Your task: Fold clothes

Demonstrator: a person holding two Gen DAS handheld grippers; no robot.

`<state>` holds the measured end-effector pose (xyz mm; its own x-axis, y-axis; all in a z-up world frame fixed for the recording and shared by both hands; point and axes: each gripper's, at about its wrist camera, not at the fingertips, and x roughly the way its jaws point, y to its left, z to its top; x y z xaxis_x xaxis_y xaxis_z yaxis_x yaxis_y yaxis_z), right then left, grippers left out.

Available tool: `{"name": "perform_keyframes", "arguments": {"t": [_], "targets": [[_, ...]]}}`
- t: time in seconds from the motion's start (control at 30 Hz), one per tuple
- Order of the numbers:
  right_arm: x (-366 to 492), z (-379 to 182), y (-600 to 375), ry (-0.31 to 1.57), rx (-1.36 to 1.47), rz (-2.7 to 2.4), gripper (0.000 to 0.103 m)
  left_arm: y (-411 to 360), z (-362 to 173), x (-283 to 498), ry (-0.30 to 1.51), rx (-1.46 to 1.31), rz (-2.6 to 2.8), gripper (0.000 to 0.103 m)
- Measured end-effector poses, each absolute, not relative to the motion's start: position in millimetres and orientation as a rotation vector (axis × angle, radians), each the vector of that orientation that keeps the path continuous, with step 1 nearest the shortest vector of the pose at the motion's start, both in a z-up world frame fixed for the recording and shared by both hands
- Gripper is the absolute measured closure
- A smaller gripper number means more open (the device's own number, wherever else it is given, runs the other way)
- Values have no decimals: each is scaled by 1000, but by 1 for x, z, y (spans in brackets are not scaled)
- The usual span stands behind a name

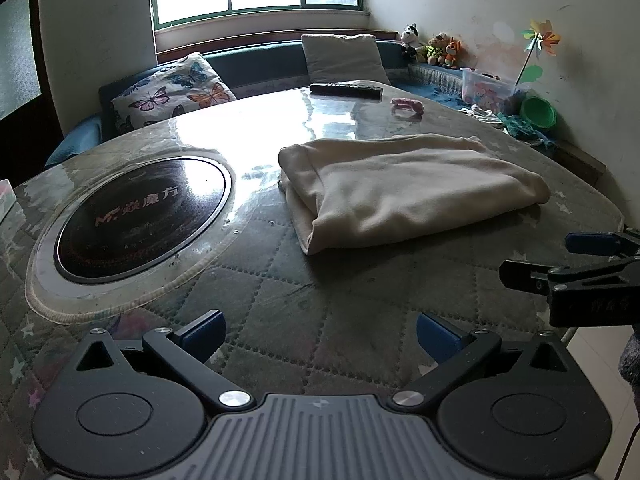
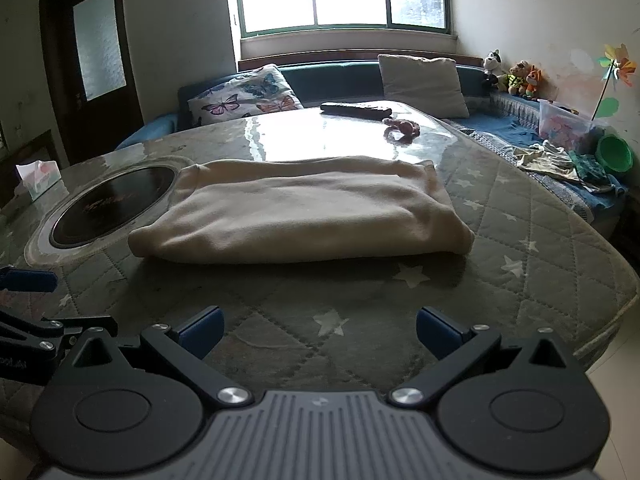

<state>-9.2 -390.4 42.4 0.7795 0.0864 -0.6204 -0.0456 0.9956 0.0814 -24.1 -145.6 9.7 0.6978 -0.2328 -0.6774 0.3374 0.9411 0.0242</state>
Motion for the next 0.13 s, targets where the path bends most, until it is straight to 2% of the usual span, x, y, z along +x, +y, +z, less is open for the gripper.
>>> {"name": "perform_keyframes", "arguments": {"t": [0.13], "targets": [[-7, 42, -390, 674, 61, 69, 0, -145, 10, -21, 735, 152, -323, 0]]}}
